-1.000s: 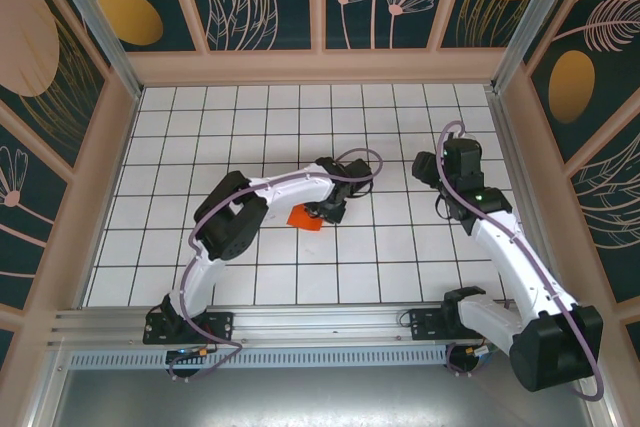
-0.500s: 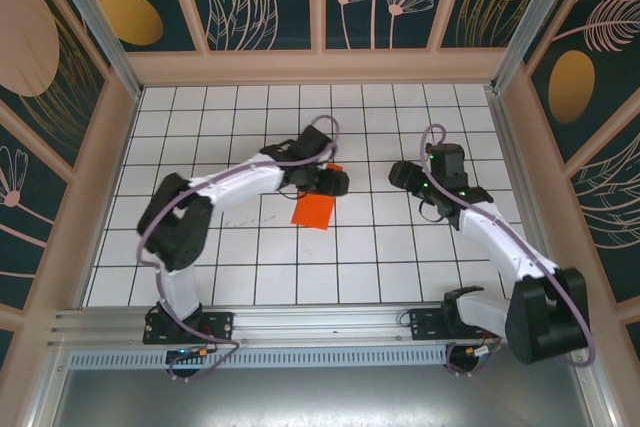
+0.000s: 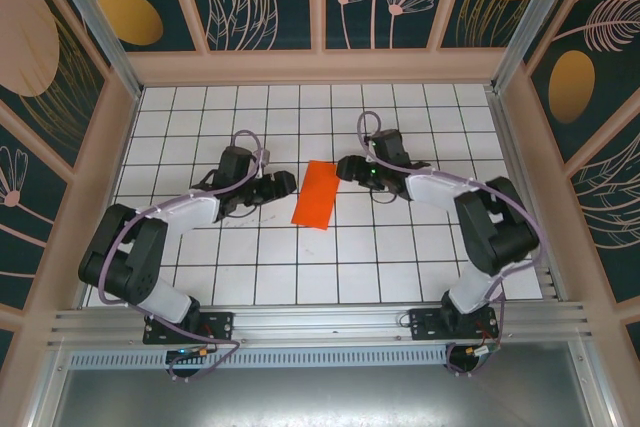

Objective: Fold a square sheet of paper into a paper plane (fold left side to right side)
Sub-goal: Rotate the paper at the center of the table.

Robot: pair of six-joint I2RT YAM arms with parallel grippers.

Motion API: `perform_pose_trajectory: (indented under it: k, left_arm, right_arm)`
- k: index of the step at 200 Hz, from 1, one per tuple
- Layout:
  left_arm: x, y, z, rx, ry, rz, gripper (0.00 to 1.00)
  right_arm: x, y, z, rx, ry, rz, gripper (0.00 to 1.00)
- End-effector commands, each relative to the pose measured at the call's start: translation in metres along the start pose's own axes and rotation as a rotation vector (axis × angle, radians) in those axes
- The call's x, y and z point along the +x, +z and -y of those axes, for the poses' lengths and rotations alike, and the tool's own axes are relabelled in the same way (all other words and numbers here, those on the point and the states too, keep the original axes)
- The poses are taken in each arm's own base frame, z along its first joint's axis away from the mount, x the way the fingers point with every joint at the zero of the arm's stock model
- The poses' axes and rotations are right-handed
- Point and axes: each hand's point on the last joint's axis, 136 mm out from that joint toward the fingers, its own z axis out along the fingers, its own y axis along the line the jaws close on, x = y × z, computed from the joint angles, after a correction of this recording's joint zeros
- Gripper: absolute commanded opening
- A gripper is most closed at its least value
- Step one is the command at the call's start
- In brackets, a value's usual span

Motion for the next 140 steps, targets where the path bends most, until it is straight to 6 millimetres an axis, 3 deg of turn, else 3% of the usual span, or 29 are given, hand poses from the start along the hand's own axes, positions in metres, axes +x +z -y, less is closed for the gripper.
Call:
perform_pose_trajectory:
  k: [1, 49, 140]
  left_arm:
    - [-0.007, 0.003, 0.02, 0.114, 0.007, 0.022, 0.72]
    - [0.008, 0.018, -0.002, 0.061, -0.018, -0.04, 0.71]
    - [0.013, 0.024, -0.007, 0.053, -0.02, -0.077, 0.69]
  right_arm:
    - [-0.018, 0.017, -0.027, -0.114, -0.028, 0.016, 0.65]
    - [-0.017, 0.046, -0.027, -0.139, -0.045, -0.043, 0.59]
    - [-0.006, 0.079, -0.003, -0.05, -0.116, -0.14, 0.54]
